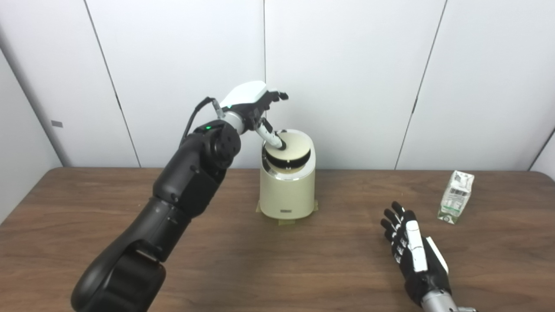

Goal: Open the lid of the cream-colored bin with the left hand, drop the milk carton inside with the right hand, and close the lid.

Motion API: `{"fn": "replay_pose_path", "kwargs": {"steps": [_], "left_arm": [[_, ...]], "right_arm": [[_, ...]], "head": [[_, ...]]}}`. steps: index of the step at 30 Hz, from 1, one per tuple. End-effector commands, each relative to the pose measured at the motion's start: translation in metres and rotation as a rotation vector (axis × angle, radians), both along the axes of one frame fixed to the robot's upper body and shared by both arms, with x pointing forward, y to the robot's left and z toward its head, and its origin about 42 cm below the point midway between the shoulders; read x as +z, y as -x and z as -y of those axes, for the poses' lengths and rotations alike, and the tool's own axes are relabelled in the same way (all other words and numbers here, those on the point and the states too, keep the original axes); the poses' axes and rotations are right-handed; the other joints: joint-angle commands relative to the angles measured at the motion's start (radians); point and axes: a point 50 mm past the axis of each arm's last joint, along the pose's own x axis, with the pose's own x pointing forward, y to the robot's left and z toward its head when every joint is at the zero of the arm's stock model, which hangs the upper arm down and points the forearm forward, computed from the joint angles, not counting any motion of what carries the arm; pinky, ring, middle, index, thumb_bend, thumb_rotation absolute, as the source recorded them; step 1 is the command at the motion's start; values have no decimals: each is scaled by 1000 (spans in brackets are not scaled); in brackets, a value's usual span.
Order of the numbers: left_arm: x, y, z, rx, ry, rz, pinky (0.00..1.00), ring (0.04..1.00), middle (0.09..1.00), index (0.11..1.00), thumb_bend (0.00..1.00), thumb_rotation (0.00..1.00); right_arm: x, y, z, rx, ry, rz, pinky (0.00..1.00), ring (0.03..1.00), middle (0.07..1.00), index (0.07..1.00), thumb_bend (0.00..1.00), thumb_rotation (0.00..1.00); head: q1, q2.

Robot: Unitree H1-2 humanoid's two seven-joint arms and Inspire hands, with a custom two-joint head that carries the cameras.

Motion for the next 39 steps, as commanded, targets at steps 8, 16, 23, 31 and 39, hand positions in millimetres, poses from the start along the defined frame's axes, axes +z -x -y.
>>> {"fn": "replay_pose_path", "kwargs": {"steps": [8,16,23,31,39], "left_arm": [[20,27,-41,56,289,83,765,850,871,928,717,6],[-40,65,-53,69,460,62,750,848,893,958,512,338],[-89,110,-62,57,671,-27,892,910,933,962,404,935],[-130,169,-63,109,899,-28,897,924,943,961,528,1000],[-162,209,-52,127,1086,-23,936,934,936,953,478,1000]], "right_arm": [[16,-7,4,7,11,59,1000,969,975,991,623,1000],[20,-5,7,7,17,70,992,966,971,988,609,971],[26,-4,9,-19,33,75,926,943,957,952,584,671],[29,-4,18,-24,47,108,908,923,956,954,552,501],[33,-1,31,-78,104,112,849,884,937,935,659,428]], "head": [[7,5],[7,6],[-4,12],[-16,21],[-65,28]]}}
